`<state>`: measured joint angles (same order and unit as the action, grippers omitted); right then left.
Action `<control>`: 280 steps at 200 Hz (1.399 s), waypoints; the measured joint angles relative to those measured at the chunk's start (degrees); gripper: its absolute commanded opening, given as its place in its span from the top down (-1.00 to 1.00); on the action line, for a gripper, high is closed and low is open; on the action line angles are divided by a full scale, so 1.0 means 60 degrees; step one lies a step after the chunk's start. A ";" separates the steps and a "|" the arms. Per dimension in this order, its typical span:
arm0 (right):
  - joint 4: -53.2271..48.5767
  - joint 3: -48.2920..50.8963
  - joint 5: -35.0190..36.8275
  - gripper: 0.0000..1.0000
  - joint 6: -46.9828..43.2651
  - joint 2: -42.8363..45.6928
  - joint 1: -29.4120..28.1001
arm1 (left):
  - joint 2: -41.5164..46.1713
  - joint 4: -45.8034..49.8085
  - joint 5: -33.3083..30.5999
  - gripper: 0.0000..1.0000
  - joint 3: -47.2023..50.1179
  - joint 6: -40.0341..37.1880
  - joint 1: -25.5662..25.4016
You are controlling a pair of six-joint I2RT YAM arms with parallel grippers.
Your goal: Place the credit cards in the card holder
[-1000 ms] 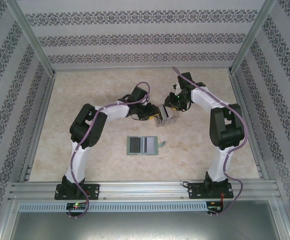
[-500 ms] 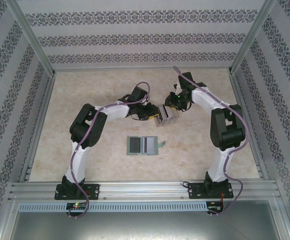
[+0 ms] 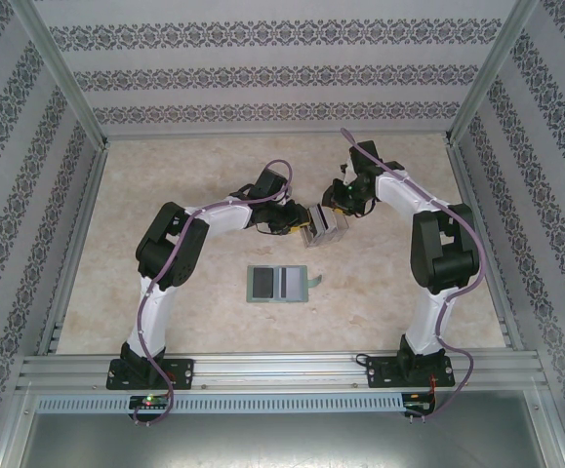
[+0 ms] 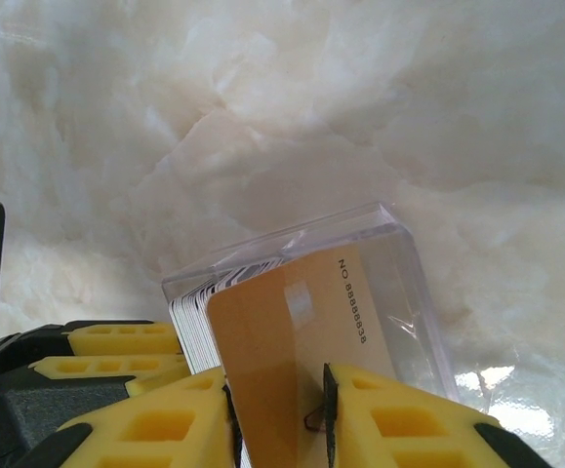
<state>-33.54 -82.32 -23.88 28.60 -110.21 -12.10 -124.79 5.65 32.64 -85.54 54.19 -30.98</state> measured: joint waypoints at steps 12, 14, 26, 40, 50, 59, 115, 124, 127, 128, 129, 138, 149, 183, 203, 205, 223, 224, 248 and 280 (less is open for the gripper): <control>0.0000 0.0004 -0.0011 0.43 0.0004 0.0007 0.0018 | 0.0000 0.0000 0.0000 0.43 0.0000 0.0000 0.0000; 0.0000 0.0004 -0.0015 0.44 0.0007 0.0011 0.0018 | 0.0000 0.0000 0.0000 0.42 0.0000 0.0000 0.0000; 0.0022 0.0025 -0.0051 0.44 0.0029 0.0040 0.0036 | 0.0000 0.0000 0.0000 0.43 0.0000 0.0000 0.0000; 0.0058 0.0058 -0.0127 0.44 0.0033 0.0076 0.0058 | 0.0000 0.0000 0.0000 0.42 0.0000 0.0000 0.0000; 0.0073 0.0062 -0.0171 0.43 0.0036 0.0087 0.0062 | 0.0000 0.0000 0.0004 0.43 0.0000 0.0000 0.0000; 0.0080 0.0062 -0.0178 0.44 0.0036 0.0098 0.0062 | 0.0000 0.0000 0.0015 0.43 0.0000 0.0000 0.0000; 0.0211 0.0186 -0.0226 0.46 0.0149 0.0127 0.0106 | -0.0004 -0.0004 0.0033 0.43 0.0000 0.0004 0.0022; 0.0237 0.0215 -0.0291 0.46 0.0189 0.0127 0.0127 | -0.0004 -0.0004 0.0044 0.43 0.0000 0.0000 0.0044; 0.0244 0.0222 -0.0299 0.46 0.0208 0.0127 0.0146 | -0.0007 -0.0004 0.0055 0.43 0.0000 0.0000 0.0044; 0.0251 0.0226 -0.0313 0.46 0.0208 0.0127 0.0146 | -0.0007 -0.0004 0.0058 0.43 0.0000 0.0000 0.0044; 0.0259 0.0226 -0.0321 0.46 0.0208 0.0127 0.0146 | -0.0007 -0.0004 0.0058 0.43 0.0000 0.0000 0.0044; 0.0288 0.0251 -0.0361 0.46 0.0215 0.0131 0.0168 | -0.0011 -0.0004 0.0066 0.43 0.0000 0.0000 0.0044; 0.0313 0.0280 -0.0401 0.46 0.0244 0.0146 0.0186 | -0.0018 0.0000 0.0069 0.43 -0.0018 0.0000 0.0044; 0.0353 0.0372 -0.0401 0.50 0.0251 0.0244 0.0189 | -0.0036 0.0004 0.0124 0.43 -0.0036 0.0004 0.0044; 0.0364 0.0375 -0.0401 0.51 0.0262 0.0295 0.0189 | -0.0044 0.0004 0.0142 0.43 -0.0036 0.0000 0.0044; 0.0364 0.0375 -0.0401 0.51 0.0266 0.0295 0.0189 | -0.0044 0.0004 0.0142 0.43 -0.0036 0.0000 0.0044; 0.0382 0.0375 -0.0404 0.50 0.0280 0.0310 0.0189 | -0.0044 0.0007 0.0142 0.43 -0.0044 0.0000 0.0044; 0.0386 0.0375 -0.0401 0.50 0.0280 0.0310 0.0189 | -0.0044 0.0007 0.0146 0.43 -0.0044 0.0004 0.0044; 0.0386 0.0375 -0.0404 0.49 0.0284 0.0310 0.0189 | -0.0051 0.0015 0.0160 0.43 -0.0055 0.0004 0.0047; 0.0419 0.0397 -0.0463 0.47 0.0302 0.0310 0.0233 | -0.0062 0.0022 0.0211 0.44 -0.0062 0.0000 0.0058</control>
<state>-31.03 -79.94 -26.65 30.41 -108.36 -10.70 -125.16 5.78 33.91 -85.91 54.19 -30.63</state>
